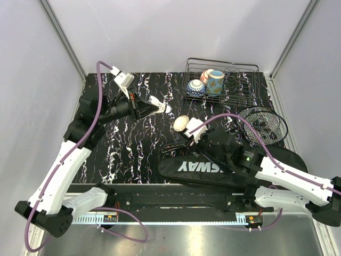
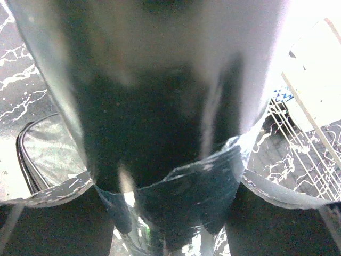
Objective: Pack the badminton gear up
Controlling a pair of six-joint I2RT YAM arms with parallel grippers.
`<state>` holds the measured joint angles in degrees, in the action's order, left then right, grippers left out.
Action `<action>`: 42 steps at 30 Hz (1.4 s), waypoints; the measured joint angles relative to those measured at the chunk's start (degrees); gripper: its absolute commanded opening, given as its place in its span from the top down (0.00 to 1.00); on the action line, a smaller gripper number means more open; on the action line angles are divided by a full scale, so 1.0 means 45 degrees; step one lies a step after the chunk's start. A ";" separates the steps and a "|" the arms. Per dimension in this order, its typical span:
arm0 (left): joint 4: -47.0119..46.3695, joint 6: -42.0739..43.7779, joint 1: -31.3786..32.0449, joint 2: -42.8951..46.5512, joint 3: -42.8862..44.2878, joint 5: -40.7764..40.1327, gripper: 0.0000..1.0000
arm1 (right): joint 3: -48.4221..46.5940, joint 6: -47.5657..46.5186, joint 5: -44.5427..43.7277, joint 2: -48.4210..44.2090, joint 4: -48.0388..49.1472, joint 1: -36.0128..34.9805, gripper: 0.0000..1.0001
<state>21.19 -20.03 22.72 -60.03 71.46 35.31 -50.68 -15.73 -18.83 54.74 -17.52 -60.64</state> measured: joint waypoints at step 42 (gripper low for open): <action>0.1948 0.0903 0.2754 -0.0335 0.2336 0.0432 0.03 | -0.0471 -0.0068 0.1676 -0.0374 -0.0617 -0.0010 0.59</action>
<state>29.95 -15.97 35.11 -61.54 81.97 37.26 -52.80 -16.03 -11.29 53.06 -20.29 -60.69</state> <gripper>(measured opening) 0.988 0.720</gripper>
